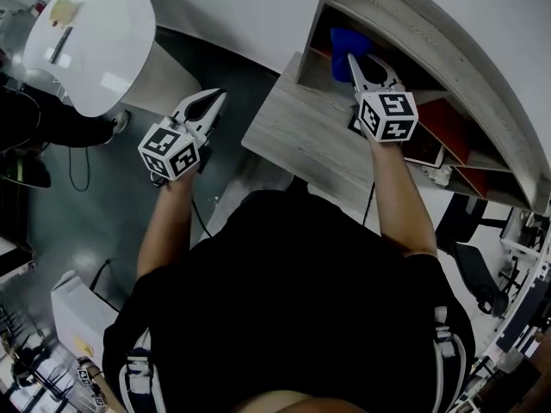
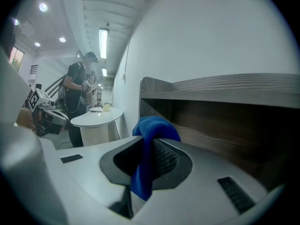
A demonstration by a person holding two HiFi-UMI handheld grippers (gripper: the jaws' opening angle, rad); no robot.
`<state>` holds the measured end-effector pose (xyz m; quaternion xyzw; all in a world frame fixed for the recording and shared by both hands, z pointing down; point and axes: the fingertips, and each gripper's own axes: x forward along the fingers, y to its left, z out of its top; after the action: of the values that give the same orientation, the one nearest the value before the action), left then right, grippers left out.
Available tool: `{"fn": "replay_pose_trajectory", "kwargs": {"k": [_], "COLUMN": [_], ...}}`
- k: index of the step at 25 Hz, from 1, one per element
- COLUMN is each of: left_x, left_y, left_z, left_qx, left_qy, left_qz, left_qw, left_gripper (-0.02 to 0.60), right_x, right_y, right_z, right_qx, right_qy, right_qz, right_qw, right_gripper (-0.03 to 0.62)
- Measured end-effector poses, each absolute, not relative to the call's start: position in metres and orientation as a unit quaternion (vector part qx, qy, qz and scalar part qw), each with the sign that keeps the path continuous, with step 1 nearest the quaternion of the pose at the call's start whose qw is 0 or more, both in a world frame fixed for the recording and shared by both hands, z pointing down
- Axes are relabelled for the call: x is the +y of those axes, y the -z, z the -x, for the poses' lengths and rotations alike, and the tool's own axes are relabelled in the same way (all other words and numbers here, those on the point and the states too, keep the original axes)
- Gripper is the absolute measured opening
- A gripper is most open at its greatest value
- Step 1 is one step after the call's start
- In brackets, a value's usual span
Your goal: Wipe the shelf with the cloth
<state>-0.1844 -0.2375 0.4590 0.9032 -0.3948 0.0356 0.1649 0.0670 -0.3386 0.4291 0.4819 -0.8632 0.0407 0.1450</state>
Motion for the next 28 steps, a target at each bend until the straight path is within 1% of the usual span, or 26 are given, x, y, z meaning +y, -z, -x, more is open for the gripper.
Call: {"fn": "replay_pose_trajectory", "kwargs": {"k": [9, 21, 28], "left_x": [-0.241, -0.251, -0.258], "left_y": [-0.467, -0.477, -0.482], "left_z": [0.202, 0.204, 0.203], "left_qx": [-0.414, -0.412, -0.41], "left_qy": [-0.038, -0.047, -0.052], "left_qz": [-0.892, -0.89, -0.89], "left_qw": [0.177, 0.187, 0.192], "left_gripper": [0.017, 0.017, 0.017], "right_x": [-0.382, -0.438, -0.453], "right_y": [-0.466, -0.518, -0.534], "right_z": [-0.058, -0.061, -0.059], "right_qx": [-0.849, -0.809, -0.801], "right_qy": [-0.04, -0.049, -0.035], "right_qz": [-0.485, -0.489, -0.476], "right_qw": [0.204, 0.322, 0.362], "right_gripper": [0.049, 0.049, 0.049]}}
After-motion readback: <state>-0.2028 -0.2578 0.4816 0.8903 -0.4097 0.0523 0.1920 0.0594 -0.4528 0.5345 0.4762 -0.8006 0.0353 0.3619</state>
